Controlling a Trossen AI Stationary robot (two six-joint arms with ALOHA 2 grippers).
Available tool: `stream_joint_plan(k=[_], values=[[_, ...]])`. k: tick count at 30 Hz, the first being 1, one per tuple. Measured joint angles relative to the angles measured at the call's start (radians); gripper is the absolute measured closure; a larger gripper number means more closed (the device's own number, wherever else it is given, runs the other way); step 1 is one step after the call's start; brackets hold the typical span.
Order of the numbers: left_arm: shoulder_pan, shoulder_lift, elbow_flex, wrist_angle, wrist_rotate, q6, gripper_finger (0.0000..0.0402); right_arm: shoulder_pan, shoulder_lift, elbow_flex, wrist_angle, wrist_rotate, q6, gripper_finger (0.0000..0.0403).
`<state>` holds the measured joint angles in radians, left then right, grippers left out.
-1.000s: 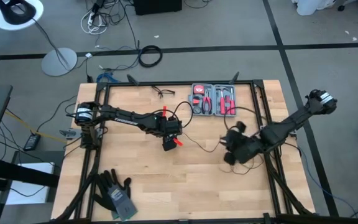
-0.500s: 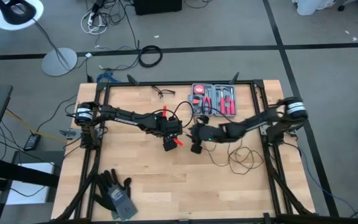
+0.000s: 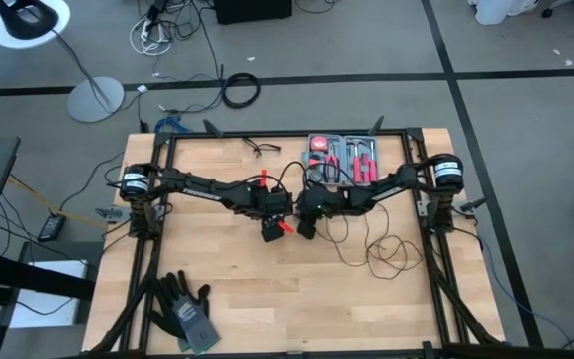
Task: Coil cords
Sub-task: Uncoil the black wire from the spool
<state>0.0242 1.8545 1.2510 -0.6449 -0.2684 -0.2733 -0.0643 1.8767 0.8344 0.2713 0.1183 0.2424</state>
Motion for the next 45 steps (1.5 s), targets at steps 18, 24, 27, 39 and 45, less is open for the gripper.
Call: stream_joint_plan(k=[18, 24, 27, 39, 45], values=[[0.000, 0.000, 0.000, -0.013, 0.000, -0.005, 0.0034, 0.398, -0.431, -0.004, -0.855, 0.046, 0.337, 0.0401], [0.000, 0.000, 0.000, -0.001, 0.000, -0.005, 0.0034, 0.525, -0.514, -0.004, -0.973, 0.232, 0.497, 0.0401], [0.000, 0.000, 0.000, 0.001, 0.000, -0.005, 0.0034, 0.546, -0.521, -0.004, -0.936, 0.367, 0.505, 0.0395], [0.000, 0.000, 0.000, 0.007, 0.000, -0.003, 0.0034, 0.328, -0.501, -0.054, -0.415, 0.458, 0.249, 0.0293], [0.000, 0.000, 0.000, 0.013, 0.000, 0.000, 0.0034, 0.226, -0.347, -0.086, -0.196, 0.346, 0.225, 0.0255]])
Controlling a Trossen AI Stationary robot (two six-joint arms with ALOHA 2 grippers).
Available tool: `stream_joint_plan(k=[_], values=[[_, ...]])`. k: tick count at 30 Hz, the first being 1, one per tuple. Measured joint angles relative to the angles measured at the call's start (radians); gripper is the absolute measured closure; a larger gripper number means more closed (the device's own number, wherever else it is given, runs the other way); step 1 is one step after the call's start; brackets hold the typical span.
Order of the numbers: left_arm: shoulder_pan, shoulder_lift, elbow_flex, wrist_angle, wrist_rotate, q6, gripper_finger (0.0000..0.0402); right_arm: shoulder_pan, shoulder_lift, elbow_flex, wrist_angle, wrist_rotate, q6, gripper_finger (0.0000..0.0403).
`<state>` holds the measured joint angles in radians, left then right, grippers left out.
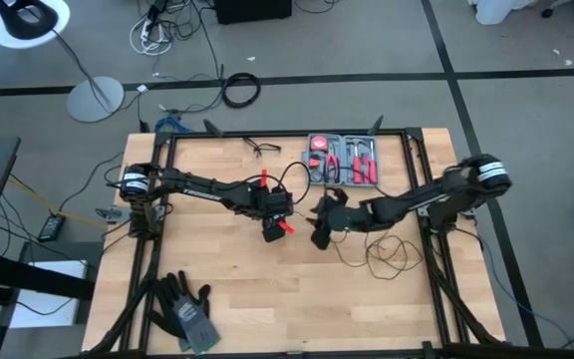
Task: Coil cords
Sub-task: Uncoil the black wire from the spool
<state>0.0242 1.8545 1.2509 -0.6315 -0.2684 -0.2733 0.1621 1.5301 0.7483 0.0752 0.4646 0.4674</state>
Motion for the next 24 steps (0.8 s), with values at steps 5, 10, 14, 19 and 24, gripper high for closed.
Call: stream_joint_plan(k=[5, 10, 14, 19, 24], values=[[0.000, 0.000, 0.000, 0.000, 0.000, 0.003, 0.0034, -0.051, 0.133, -0.001, 0.053, -0.050, 0.001, 0.0246], [0.000, 0.000, 0.000, 0.002, 0.000, 0.005, 0.0034, -0.076, 0.169, -0.001, 0.065, -0.104, 0.027, 0.0259], [0.000, 0.000, 0.000, 0.004, 0.000, 0.006, 0.0034, -0.090, 0.170, -0.001, 0.067, -0.155, 0.028, 0.0293], [0.000, 0.000, 0.000, 0.010, 0.000, 0.007, 0.0034, -0.093, 0.170, 0.000, 0.061, -0.159, -0.014, 0.0387], [0.000, 0.000, 0.000, 0.007, 0.000, 0.006, 0.0034, -0.070, 0.162, 0.000, -0.003, -0.224, 0.011, 0.0399]])
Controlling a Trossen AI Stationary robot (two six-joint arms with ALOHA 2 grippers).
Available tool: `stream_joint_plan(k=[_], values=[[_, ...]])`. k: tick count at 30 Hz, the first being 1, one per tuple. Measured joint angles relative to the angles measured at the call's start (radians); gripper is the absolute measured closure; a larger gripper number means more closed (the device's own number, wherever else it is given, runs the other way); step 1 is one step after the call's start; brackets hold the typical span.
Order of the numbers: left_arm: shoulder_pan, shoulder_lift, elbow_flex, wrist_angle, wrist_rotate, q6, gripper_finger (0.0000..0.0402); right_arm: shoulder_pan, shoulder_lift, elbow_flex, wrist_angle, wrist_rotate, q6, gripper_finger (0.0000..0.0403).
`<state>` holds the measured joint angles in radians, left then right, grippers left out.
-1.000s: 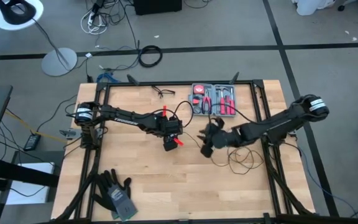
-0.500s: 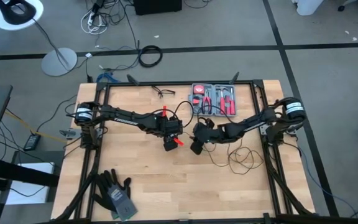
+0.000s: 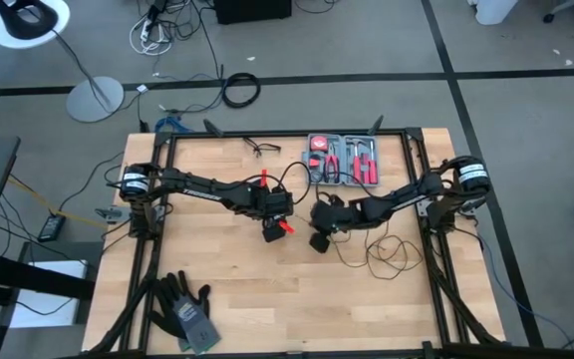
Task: Coil cords
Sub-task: Uncoil the black wire from the spool
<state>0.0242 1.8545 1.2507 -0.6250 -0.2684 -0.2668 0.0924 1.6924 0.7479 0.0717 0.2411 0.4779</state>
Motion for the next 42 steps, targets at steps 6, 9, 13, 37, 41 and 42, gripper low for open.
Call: stream_joint_plan(k=[6, 9, 13, 37, 41, 42], values=[[0.000, 0.000, 0.000, -0.027, 0.000, 0.000, 0.0034, 0.131, -0.028, 0.009, -0.257, -0.080, 0.144, 0.0401], [0.000, 0.000, 0.000, -0.027, -0.007, -0.001, 0.0034, 0.225, -0.077, 0.009, -0.448, -0.108, 0.249, 0.0401], [0.001, 0.000, 0.000, -0.028, -0.010, -0.004, 0.0034, 0.340, -0.183, -0.003, -0.663, -0.213, 0.349, 0.0402], [0.002, 0.000, 0.000, -0.038, -0.011, -0.021, 0.0034, 0.536, -0.514, 0.003, -0.854, 0.285, 0.688, 0.0338], [0.002, 0.000, 0.000, -0.035, -0.010, -0.021, 0.0034, 0.432, -0.466, -0.015, -0.674, 0.338, 0.476, 0.0305], [0.002, 0.000, 0.000, -0.032, -0.010, -0.021, 0.0034, 0.401, -0.440, -0.021, -0.613, 0.345, 0.424, 0.0296]])
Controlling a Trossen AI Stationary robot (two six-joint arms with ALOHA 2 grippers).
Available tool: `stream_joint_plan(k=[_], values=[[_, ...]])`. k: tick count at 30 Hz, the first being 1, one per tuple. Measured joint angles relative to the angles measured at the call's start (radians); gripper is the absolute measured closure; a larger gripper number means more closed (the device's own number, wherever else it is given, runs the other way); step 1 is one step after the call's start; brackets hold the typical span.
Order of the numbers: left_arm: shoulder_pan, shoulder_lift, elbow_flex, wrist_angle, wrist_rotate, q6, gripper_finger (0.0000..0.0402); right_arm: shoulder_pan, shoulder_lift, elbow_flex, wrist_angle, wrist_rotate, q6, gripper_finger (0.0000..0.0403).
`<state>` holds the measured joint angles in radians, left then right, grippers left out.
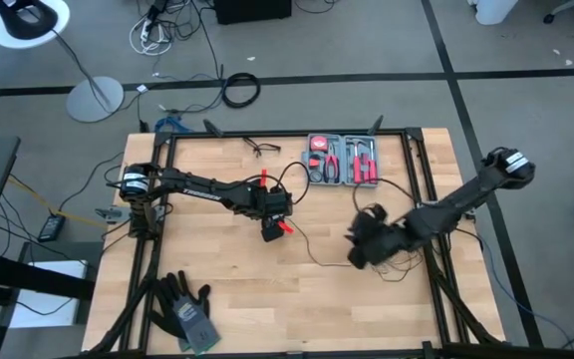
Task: Coil cords
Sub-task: Uncoil the black wire from the spool
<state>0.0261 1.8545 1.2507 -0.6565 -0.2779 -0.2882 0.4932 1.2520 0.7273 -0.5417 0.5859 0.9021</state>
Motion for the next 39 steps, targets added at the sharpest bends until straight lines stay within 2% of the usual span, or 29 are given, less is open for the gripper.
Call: stream_joint_plan(k=[3, 8, 11, 14, 19, 21, 24, 27, 29, 31, 35, 39], values=[[0.000, 0.000, 0.000, 0.005, 0.002, 0.000, 0.0034, -0.103, 0.095, -0.020, 0.202, 0.000, -0.165, 0.0272], [0.000, 0.000, 0.000, 0.008, 0.002, 0.000, 0.0034, -0.245, 0.298, -0.024, 0.639, -0.014, -0.506, 0.0248], [0.000, 0.000, 0.000, 0.007, 0.002, -0.001, 0.0034, -0.319, 0.420, -0.023, 0.882, -0.097, -0.645, 0.0245], [0.000, 0.000, 0.000, 0.006, 0.002, -0.004, 0.0034, -0.375, 0.524, 0.013, 0.969, -0.167, -0.710, 0.0249], [0.000, 0.000, 0.000, 0.003, 0.006, -0.005, 0.0034, -0.421, 0.628, 0.092, 0.956, -0.208, -0.738, 0.0250], [0.000, 0.000, 0.000, 0.004, 0.007, -0.005, 0.0034, -0.433, 0.651, 0.117, 0.955, -0.256, -0.738, 0.0250], [0.000, 0.000, 0.000, 0.009, 0.009, -0.005, 0.0034, -0.440, 0.671, 0.148, 0.910, -0.273, -0.716, 0.0256], [0.000, 0.000, 0.000, 0.005, 0.010, -0.004, 0.0034, -0.449, 0.678, 0.164, 0.824, -0.275, -0.649, 0.0290], [0.000, 0.000, 0.000, 0.008, 0.010, -0.003, 0.0034, -0.450, 0.675, 0.168, 0.793, -0.278, -0.632, 0.0338], [0.000, 0.000, 0.000, 0.006, 0.010, -0.003, 0.0034, -0.450, 0.665, 0.169, 0.762, -0.301, -0.641, 0.0384], [0.000, 0.000, 0.000, -0.010, 0.009, -0.004, 0.0034, -0.407, 0.606, 0.166, 0.639, -0.330, -0.613, 0.0397], [0.000, 0.000, 0.000, -0.039, 0.002, -0.006, 0.0034, -0.324, 0.481, 0.165, 0.369, -0.357, -0.542, 0.0399]])
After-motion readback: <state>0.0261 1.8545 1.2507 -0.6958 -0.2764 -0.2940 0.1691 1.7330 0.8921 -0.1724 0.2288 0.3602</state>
